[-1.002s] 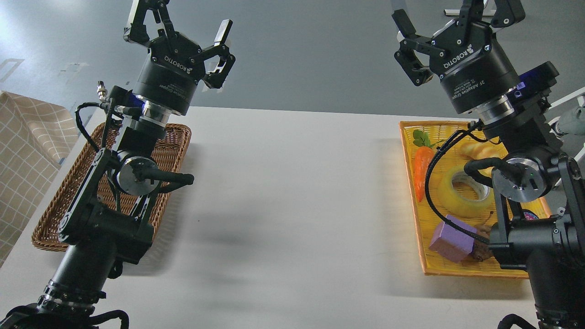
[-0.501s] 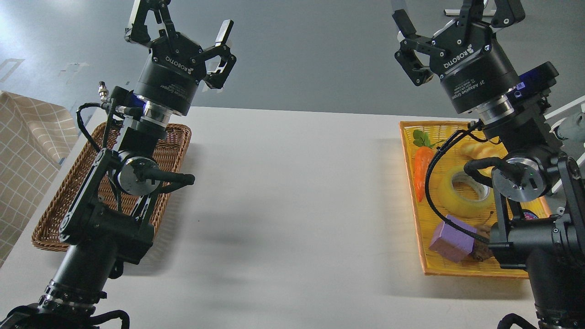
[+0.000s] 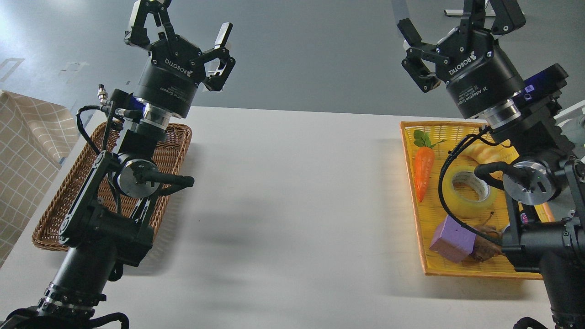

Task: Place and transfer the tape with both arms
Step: 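Reach the right gripper down into the orange tray toward the yellow tape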

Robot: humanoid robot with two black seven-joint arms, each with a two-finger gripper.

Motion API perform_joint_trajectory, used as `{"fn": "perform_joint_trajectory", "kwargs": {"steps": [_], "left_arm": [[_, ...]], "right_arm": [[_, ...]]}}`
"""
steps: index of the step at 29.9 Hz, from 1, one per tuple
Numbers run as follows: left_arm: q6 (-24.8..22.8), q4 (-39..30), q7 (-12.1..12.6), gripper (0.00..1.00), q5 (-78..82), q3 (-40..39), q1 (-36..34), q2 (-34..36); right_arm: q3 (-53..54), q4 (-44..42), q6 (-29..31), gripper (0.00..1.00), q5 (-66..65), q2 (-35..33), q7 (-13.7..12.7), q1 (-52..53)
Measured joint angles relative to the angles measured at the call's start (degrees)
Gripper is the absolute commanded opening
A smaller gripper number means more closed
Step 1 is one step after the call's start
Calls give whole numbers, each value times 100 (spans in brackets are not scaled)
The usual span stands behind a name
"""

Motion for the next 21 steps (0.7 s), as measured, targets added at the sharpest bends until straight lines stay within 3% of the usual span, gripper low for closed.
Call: {"fn": "perform_joint_trajectory", "kwargs": {"steps": [9,18,21], "left_arm": [[-31,0,0,99,0,-9,103,8],[-94,34,0,99,0,-35,108,66],[-95,41,0,99,0,-37,108,81]], "right_arm": [[8,-179,-346,100,-1201,-1105,49,-150],[77,-349,-836,100,-1357,-2567,58,-216],[184,-385,-828,100,-1347,-3196,178,-353]]}}
